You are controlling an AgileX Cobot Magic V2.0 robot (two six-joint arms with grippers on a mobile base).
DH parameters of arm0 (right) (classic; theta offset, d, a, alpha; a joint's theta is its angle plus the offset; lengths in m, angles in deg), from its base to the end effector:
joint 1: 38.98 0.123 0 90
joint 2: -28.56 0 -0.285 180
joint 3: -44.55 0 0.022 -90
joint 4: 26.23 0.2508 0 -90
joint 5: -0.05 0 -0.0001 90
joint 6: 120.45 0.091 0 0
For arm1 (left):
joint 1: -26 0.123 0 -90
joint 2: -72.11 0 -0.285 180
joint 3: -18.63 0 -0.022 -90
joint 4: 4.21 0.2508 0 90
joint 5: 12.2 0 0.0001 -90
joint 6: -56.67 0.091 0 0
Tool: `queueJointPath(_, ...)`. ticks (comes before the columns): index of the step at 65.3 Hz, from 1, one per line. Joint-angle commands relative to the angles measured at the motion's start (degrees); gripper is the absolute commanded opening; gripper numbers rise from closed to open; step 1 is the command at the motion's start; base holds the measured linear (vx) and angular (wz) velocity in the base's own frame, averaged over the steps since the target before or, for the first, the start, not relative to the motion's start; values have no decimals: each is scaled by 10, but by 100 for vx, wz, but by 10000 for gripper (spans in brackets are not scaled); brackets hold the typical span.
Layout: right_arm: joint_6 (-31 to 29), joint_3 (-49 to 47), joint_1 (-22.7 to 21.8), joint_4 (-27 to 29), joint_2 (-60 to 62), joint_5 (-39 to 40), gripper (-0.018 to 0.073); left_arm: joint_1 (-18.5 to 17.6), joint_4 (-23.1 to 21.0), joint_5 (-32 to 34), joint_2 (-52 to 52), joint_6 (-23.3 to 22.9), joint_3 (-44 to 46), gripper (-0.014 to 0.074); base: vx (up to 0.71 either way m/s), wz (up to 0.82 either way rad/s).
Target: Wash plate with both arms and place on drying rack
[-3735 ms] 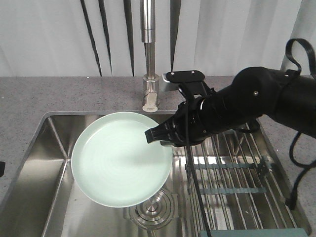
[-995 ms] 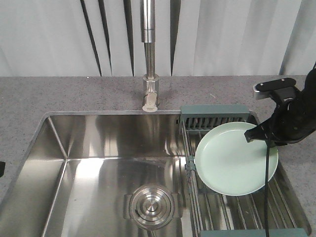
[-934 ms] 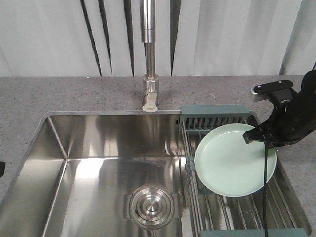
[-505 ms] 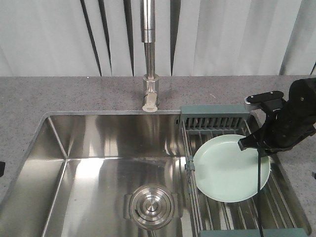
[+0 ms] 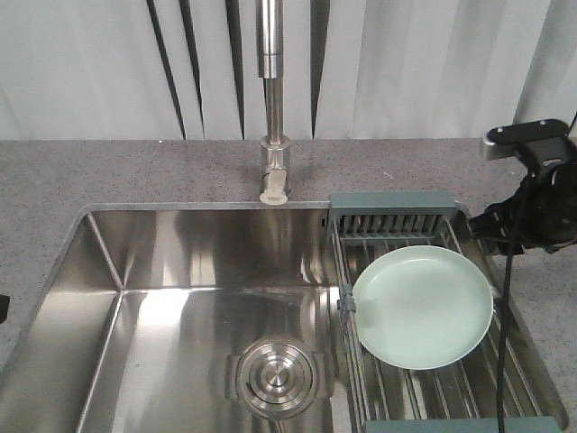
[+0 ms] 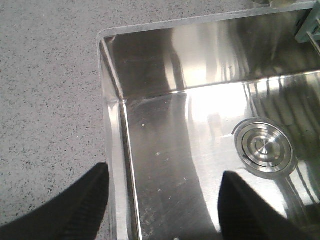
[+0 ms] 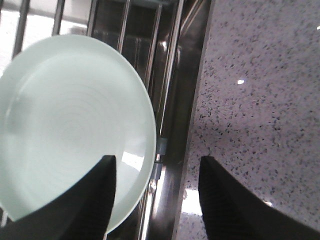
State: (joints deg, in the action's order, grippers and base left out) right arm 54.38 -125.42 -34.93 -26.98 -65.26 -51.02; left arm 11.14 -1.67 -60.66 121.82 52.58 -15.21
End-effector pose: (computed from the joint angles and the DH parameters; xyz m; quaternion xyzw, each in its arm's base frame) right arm 0.3055 0.0207 0.2862 -0.0814 0.9727 -0.0080 0.2170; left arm 0.1264 -0.0304 0.3295 0.0924 0.9087 -0.0461 0.4045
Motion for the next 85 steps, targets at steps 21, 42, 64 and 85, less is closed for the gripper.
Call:
queueJointPath(21,-44,164,-2,85,283,42,379,-3,0,36,-1,-5,15,438,0,0)
queueJointPath(42,-36,245,-2,92,465,-10,379,-3,0,36,-1,-5,15,438,0,0)
queueJointPath(64,-32,265,-2,92,583,-72,379,-3,0,36,-1,-5,15,438,0,0)
queueJointPath(85,-32,265,-2,91,616,-90,379,-3,0,36,-1,-5,15,438,0,0)
